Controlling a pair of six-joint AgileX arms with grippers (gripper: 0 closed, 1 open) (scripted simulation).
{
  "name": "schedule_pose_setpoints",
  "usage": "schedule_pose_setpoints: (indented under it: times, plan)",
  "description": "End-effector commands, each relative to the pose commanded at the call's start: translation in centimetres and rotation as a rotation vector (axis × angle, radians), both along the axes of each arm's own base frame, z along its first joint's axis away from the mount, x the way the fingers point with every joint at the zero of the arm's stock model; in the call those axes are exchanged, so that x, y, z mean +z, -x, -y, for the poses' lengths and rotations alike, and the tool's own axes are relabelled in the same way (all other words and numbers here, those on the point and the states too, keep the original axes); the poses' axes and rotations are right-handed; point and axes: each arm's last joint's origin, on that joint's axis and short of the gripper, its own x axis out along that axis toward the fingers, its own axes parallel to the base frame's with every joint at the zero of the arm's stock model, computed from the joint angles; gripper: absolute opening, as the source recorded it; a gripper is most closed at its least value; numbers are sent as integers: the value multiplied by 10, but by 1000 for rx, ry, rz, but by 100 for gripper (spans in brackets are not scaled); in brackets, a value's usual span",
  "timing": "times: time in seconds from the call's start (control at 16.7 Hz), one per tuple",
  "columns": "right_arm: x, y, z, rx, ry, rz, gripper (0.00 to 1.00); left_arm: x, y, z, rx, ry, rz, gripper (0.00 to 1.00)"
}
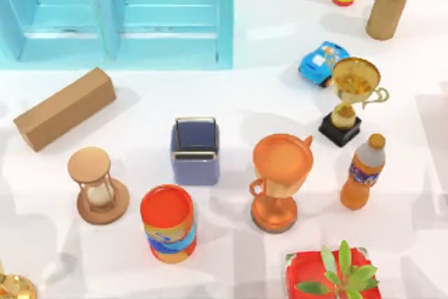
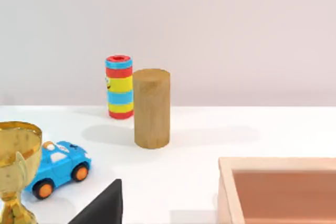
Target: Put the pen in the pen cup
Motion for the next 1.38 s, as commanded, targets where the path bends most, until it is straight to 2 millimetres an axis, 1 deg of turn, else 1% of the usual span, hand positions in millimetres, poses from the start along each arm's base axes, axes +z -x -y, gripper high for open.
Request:
schedule_pose_setpoints:
  times: [0.06,0.12,0.18,0.3,0.42,0.54,0.66,0.78,0.84,1.2,1.26,1.38]
  plan:
    - [0,0,0,0,0,0,100,-1,-19,-18,25,74,-67,100]
    - [0,0,0,0,0,0,100,-6,-37,-38,51,152,-135,100]
    - [0,0,0,0,0,0,100,-15,-54,-58,80,233,-202,100]
    - [0,0,0,0,0,0,100,-42,-81,-96,140,394,-327,100]
    - [0,0,0,0,0,0,100,-74,-99,-128,199,539,-435,100]
    - [0,0,0,0,0,0,100,-106,-107,-149,252,663,-529,100]
    - [0,0,0,0,0,0,100,-135,-110,-161,294,759,-609,100]
    - [0,0,0,0,0,0,100,-153,-109,-165,321,818,-663,100]
    - [0,0,0,0,0,0,100,-158,-109,-166,327,831,-675,100]
    - [0,0,0,0,0,0,100,-159,-110,-164,325,830,-679,100]
    - [0,0,0,0,0,0,100,-163,-113,-164,327,833,-680,100]
    - [0,0,0,0,0,0,100,-179,-123,-162,329,836,-681,100]
